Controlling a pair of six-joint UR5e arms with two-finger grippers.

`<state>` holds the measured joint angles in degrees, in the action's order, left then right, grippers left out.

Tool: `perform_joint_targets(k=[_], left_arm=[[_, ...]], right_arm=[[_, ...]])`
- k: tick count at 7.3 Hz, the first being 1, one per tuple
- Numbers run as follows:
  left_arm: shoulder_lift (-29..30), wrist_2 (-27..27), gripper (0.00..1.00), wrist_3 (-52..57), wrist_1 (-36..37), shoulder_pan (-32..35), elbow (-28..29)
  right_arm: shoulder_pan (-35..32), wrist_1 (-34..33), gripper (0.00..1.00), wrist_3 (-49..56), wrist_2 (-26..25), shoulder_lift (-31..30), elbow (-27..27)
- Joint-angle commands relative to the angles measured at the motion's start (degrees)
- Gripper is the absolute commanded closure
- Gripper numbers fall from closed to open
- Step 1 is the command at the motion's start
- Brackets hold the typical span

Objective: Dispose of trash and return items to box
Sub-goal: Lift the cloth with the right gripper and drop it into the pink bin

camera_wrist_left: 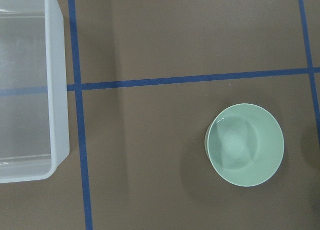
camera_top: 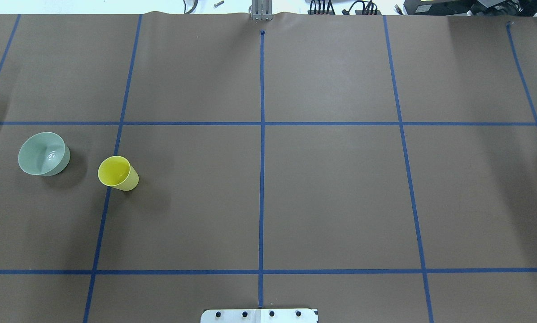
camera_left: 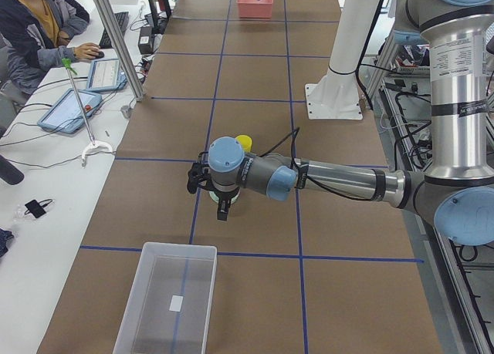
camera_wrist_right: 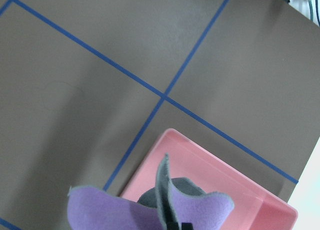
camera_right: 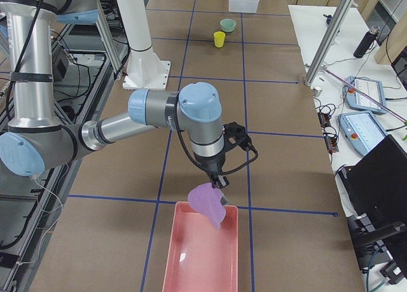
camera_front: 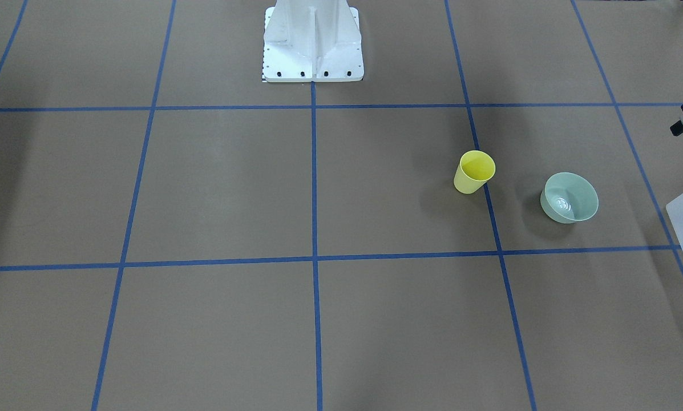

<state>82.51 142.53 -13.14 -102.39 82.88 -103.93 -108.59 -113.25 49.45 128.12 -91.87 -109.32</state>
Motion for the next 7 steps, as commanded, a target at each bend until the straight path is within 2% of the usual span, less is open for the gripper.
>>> perform_joint_targets(k=[1,2,3,4,5,6,7], left_arm=[[1.58,0.20,0.02,-2.75,0.00,0.09,-0.30],[1.95,0.03,0.02,-2.85,0.00,0.09,-0.30],[2.04,-0.50,0.02,-2.68,0.17,0.00,0.13],[3.69,-0.59,0.02,-6.51,0.35,-2.00,0.05],[6.23,-0.59,0.02,-18.21,0.18,-4.63,-1.08],[6.52,-3.55,0.02,-27.89,0.17,-9.18,-5.36],[6.26,-7.58,0.02,-34.95,0.26,-14.28,-8.97]], right_arm=[[-1.01,0.57,1.00,5.29,-1.29,-0.41,8.56],[-1.01,7.28,1.00,5.83,-1.91,-1.37,14.08],[-1.01,14.65,0.03,4.79,-1.48,-2.42,18.40],[-1.01,16.99,0.00,4.61,-1.39,-2.61,19.75],[-1.01,16.93,0.00,4.61,-1.04,-3.04,19.68],[-1.01,16.93,0.00,3.91,1.66,-3.48,19.15],[-0.75,17.19,0.00,-0.62,6.48,-3.49,18.89]])
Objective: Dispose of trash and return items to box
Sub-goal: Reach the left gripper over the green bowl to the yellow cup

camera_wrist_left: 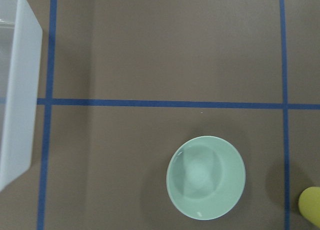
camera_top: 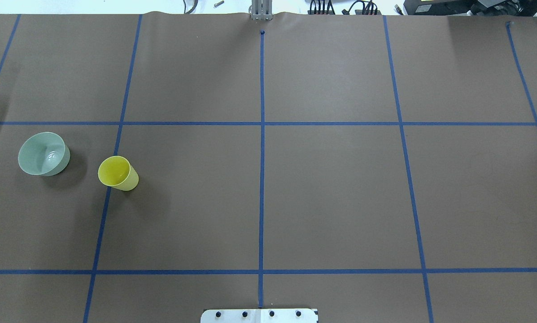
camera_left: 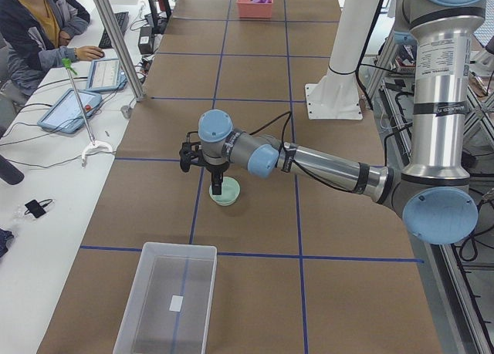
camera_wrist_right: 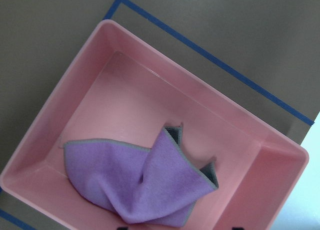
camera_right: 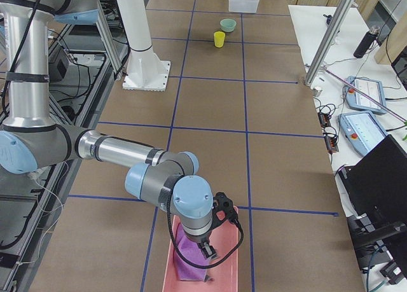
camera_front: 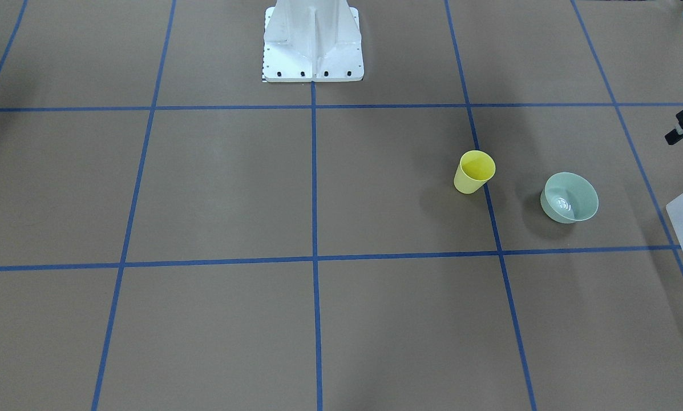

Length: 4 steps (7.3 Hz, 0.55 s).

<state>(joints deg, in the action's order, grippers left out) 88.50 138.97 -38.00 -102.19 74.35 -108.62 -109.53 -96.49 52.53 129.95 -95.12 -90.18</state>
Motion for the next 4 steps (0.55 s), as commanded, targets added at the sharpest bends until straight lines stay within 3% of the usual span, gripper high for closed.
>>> perform_joint_targets(k=[1,3,4], left_arm=[[0.45,-7.02,0.02,-16.17,-0.03,-11.36,-5.27],[2.80,-17.64,0.02,-28.32,0.14,-26.20,-7.40],[4.65,-18.29,0.02,-28.71,0.06,-28.10,-5.04]], right_arm=[[3.24,0.60,0.00,-8.01,6.61,-0.06,-2.00],[12.88,0.95,0.00,-24.31,9.51,-0.06,-9.27],[17.55,4.26,0.00,-31.19,9.44,0.46,-10.53]])
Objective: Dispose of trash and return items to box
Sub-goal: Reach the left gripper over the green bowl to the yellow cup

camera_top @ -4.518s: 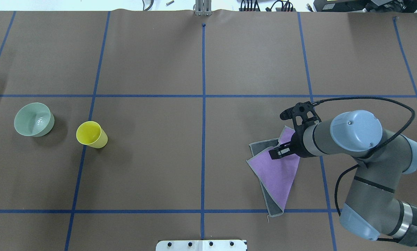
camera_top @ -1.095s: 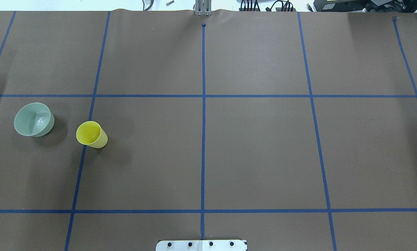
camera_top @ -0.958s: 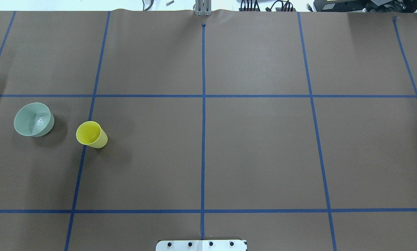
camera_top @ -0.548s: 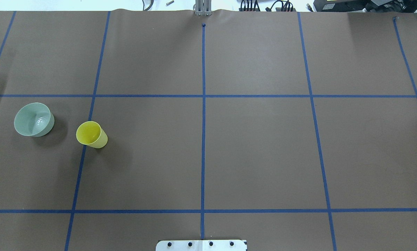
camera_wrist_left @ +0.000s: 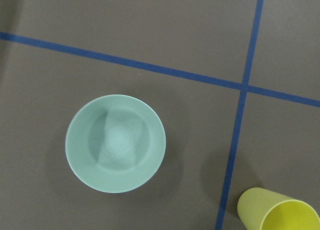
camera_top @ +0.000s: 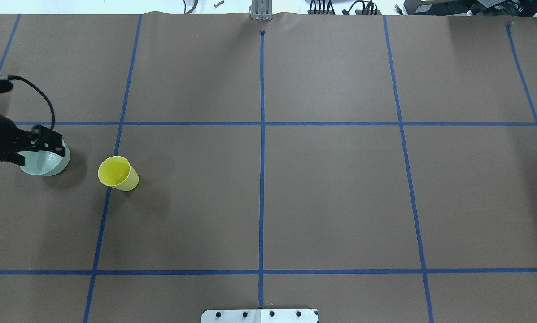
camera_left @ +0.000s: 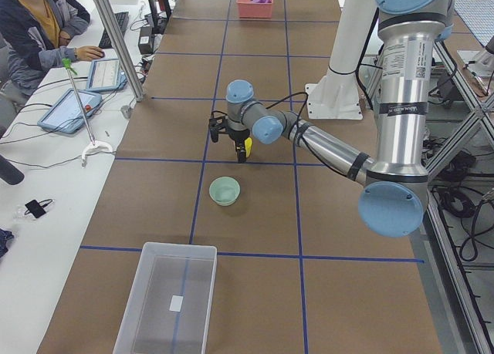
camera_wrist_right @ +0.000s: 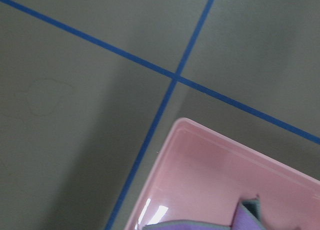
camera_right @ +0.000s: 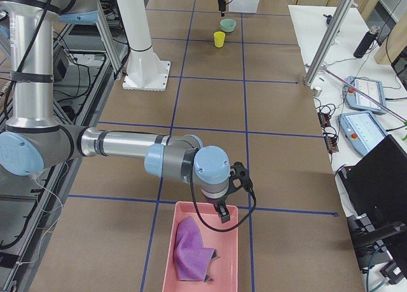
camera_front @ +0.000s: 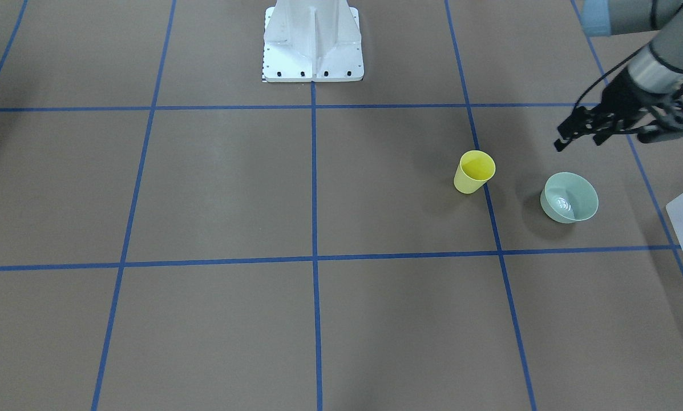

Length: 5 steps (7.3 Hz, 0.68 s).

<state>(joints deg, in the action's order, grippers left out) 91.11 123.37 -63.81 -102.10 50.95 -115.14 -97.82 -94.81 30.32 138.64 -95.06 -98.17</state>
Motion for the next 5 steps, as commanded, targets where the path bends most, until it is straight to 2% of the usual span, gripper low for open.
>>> perform_joint_targets(k=[1,2,5], left_arm=[[4.67,-2.70,0.02,-3.68,-0.03,-5.15,3.76],[5.82,-2.70,0.02,-4.03,-0.03,-5.94,4.91],[8.81,-2.70,0.06,-3.95,-0.12,-7.53,9.04]], right_arm=[[9.89,8.53,0.00,-17.84,0.67,0.40,-2.38],[11.59,13.81,0.00,-23.67,0.67,-0.21,-2.38],[13.62,16.05,0.00,-25.66,0.49,-0.56,-1.06]])
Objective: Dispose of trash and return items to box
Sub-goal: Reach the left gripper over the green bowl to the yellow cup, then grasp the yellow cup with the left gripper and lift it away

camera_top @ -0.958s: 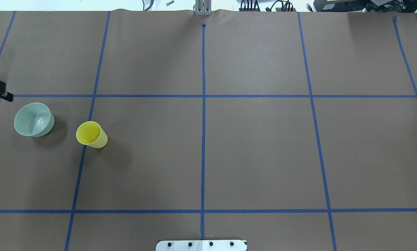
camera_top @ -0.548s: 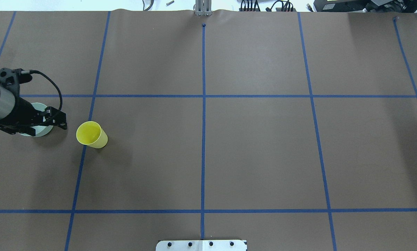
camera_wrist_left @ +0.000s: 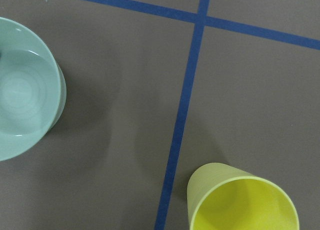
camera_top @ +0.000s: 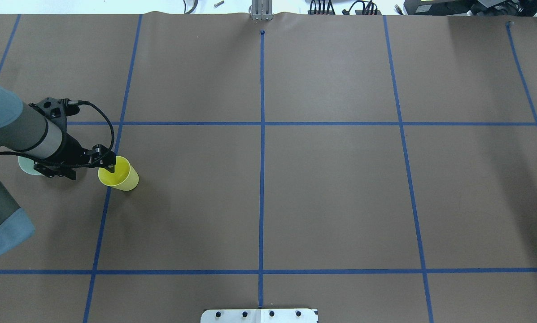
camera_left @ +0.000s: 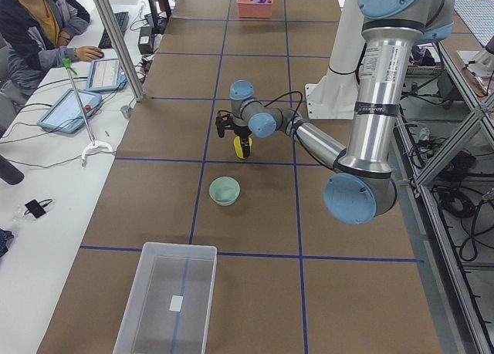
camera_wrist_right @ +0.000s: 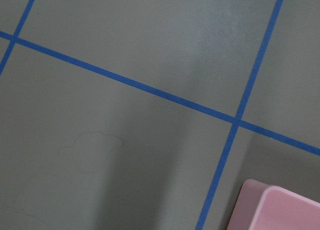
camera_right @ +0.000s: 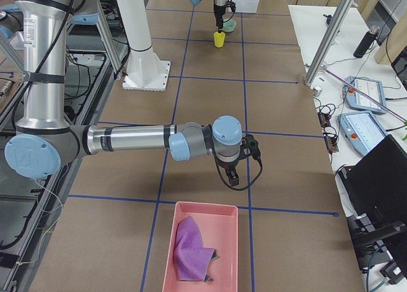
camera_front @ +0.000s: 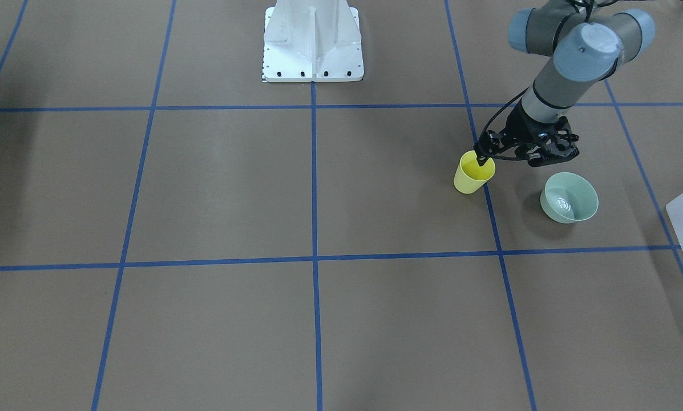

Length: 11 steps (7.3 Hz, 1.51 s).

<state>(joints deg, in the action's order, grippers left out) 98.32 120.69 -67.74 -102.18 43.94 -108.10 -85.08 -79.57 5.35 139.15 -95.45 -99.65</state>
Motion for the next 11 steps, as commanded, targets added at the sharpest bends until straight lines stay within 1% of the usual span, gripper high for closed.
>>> perform_joint_targets(k=[1,2,5,6,7,8,9,10,11], left_arm=[[1.70,-0.10,0.36,-0.99,-0.03,-0.61,2.10],[1.70,-0.10,0.99,-2.65,0.05,-0.61,2.10],[2.40,1.13,1.00,-2.93,0.05,-0.53,1.93],[2.84,3.83,1.00,-2.67,0.40,0.61,1.67],[2.67,8.81,1.00,-1.19,0.49,7.49,1.75],[2.32,13.91,1.00,8.23,1.19,13.74,1.75],[1.88,15.01,1.00,18.07,5.98,19.20,2.36],[-0.13,15.02,1.00,32.52,12.30,24.99,2.45],[-2.67,14.93,1.00,48.24,17.32,33.14,3.67]], right_arm=[[0.97,0.82,0.00,-0.60,-0.02,-0.18,0.51],[0.97,0.82,0.00,-0.60,-0.02,-0.27,0.51],[1.76,0.82,0.00,-0.69,-0.11,-0.27,0.60],[2.46,0.82,0.00,-1.04,-0.37,0.26,0.69],[3.60,0.91,0.00,-4.78,-0.63,0.78,0.69],[5.26,1.86,0.00,-9.08,-1.59,1.75,0.60],[7.19,3.70,0.00,-12.17,-2.47,1.93,0.69],[8.43,5.46,0.00,-14.99,-3.00,1.93,0.60],[9.05,6.17,0.00,-15.97,-3.01,1.93,0.69]])
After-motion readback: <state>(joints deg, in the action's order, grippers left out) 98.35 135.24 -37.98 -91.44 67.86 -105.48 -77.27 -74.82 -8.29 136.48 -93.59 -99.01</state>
